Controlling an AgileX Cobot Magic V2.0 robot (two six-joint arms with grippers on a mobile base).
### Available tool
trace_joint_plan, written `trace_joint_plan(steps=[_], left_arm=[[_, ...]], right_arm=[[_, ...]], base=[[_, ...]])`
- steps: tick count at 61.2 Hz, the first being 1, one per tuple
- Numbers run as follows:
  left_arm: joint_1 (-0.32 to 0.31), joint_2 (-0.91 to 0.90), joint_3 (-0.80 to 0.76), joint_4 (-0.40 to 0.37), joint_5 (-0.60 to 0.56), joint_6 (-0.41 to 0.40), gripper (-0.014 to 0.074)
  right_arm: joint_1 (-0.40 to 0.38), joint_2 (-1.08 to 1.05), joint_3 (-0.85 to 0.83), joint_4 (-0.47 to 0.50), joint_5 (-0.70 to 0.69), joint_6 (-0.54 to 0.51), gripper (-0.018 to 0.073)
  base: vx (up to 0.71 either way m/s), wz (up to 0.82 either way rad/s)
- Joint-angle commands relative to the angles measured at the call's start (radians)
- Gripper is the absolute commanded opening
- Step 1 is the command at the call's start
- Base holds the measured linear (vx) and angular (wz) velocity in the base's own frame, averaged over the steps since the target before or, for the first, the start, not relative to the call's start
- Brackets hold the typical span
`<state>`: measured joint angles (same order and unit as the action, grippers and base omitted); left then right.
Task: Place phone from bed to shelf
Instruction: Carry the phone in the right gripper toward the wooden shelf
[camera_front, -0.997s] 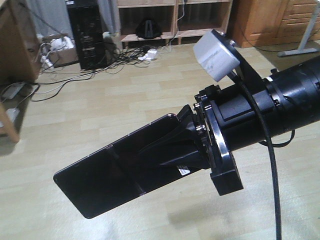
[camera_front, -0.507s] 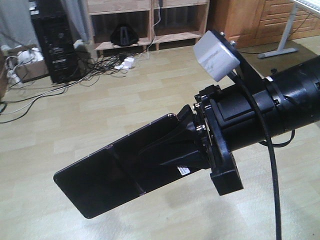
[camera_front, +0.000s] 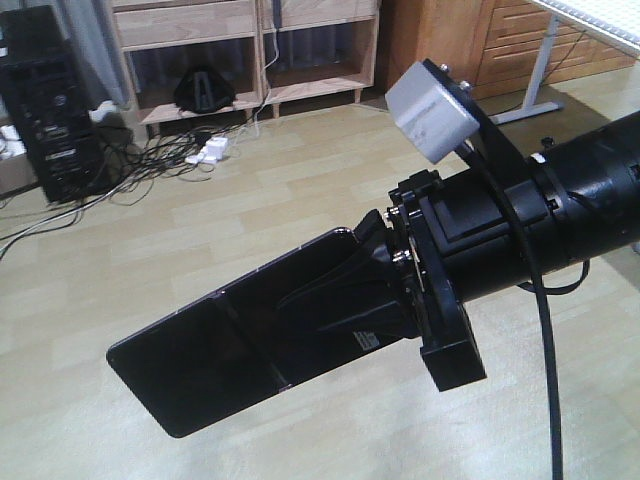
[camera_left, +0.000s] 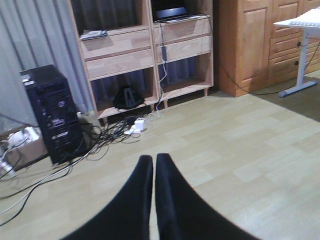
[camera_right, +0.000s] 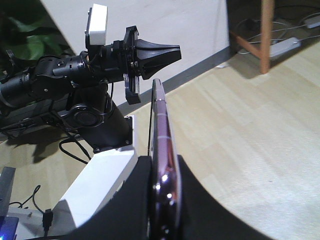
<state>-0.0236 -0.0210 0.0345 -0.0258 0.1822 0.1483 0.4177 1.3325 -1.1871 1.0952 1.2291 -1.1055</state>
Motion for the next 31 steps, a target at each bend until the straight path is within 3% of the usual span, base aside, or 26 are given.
trace_joint_plan(steps=[1,31], left_arm=[[0.001,-0.004,-0.023,-0.009,-0.071,-0.006,0.0001],[0.001,-0.004,-0.023,-0.009,-0.071,-0.006,0.0001]], right_arm=[[-0.001,-0.031,-0.025,0.093,0.055,-0.005,-0.0002],[-0.001,-0.031,-0.025,0.093,0.055,-0.005,-0.0002]], base=[[0.38,-0.16],[0.4,-0.17]])
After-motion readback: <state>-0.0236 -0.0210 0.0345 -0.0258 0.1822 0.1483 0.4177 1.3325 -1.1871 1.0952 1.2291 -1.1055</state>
